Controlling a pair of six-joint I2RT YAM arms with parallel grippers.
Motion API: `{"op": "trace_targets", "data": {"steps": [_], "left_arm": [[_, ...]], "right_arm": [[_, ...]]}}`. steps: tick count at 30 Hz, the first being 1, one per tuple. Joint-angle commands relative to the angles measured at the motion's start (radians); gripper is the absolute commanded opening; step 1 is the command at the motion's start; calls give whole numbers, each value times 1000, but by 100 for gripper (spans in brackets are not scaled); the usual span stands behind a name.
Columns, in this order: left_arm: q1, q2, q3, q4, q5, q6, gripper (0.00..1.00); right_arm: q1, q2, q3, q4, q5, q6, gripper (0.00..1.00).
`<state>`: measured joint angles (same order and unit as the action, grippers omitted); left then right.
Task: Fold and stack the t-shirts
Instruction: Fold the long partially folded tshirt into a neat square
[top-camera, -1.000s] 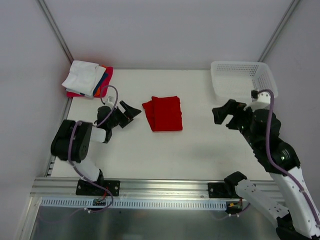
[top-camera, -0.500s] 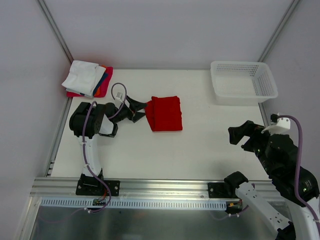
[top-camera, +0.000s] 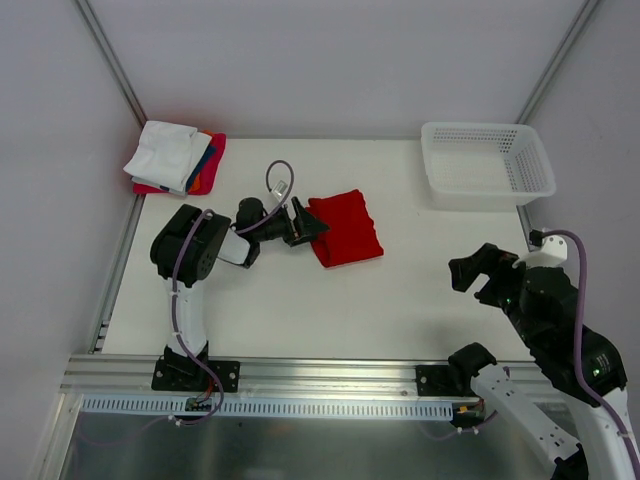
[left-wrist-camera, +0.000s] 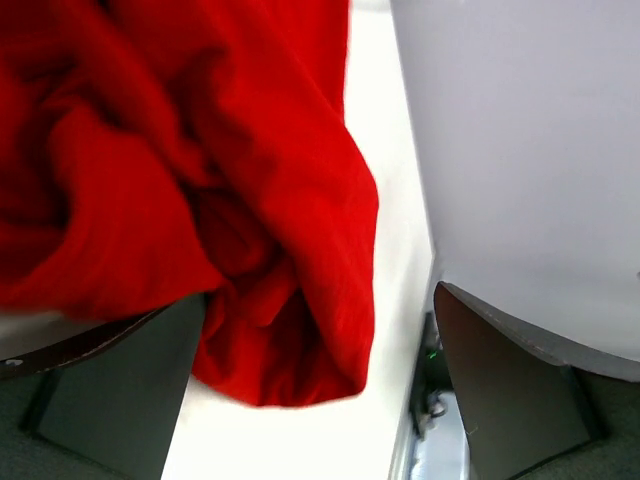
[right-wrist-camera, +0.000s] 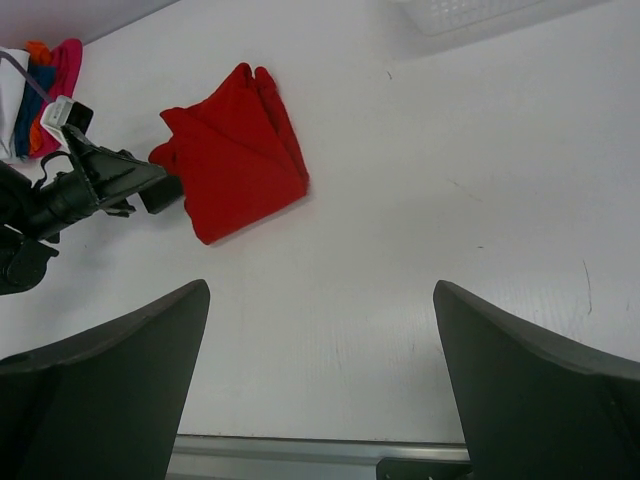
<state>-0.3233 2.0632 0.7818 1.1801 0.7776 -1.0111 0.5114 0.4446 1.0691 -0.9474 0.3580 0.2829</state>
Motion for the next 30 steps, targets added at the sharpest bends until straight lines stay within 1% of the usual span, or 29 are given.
{"op": "trace_targets", "data": {"steps": [1, 2, 4, 6, 9, 12, 14, 15, 16, 17, 19, 20, 23, 29, 30], "left_arm": [[-46, -109, 71, -221, -34, 213, 99], [-63, -118, 85, -308, -52, 262, 99], [-80, -140, 115, -365, -70, 311, 99], [-94, -146, 132, -399, -78, 322, 99], [-95, -173, 119, -399, -89, 321, 99], [-94, -262, 73, -462, -127, 362, 99], [-95, -331, 56, -584, -219, 420, 99], [-99, -410, 47, -644, -265, 439, 99], [-99, -452, 43, -766, -370, 468, 99], [-99, -527, 34, -813, -417, 474, 99], [-100, -583, 13, -919, -512, 477, 99], [-100, -622, 4, -936, -527, 471, 99], [-100, -653, -47, -942, -554, 433, 99], [-128, -623, -107, -901, -598, 361, 99], [-135, -624, -118, -890, -624, 341, 99]], "right_arm": [[6, -32, 19, -17, 1, 16, 99], [6, -40, 17, -27, 5, 16, 99], [4, -46, 6, -28, 6, 19, 100], [4, -55, -4, -27, -2, 25, 99], [4, -64, -18, -18, -11, 35, 99], [4, -66, -18, -27, -11, 36, 100], [6, -69, -20, -28, -10, 36, 100], [4, -70, -24, -27, -11, 38, 99], [4, -72, -27, -24, -13, 39, 100], [4, -73, -34, -22, -16, 42, 99], [6, -76, -41, -13, -21, 45, 100], [4, -76, -46, -7, -22, 48, 100], [4, -76, -61, 10, -30, 55, 100], [4, -76, -54, 9, -34, 56, 99], [6, -78, -51, 6, -31, 56, 100]]}}
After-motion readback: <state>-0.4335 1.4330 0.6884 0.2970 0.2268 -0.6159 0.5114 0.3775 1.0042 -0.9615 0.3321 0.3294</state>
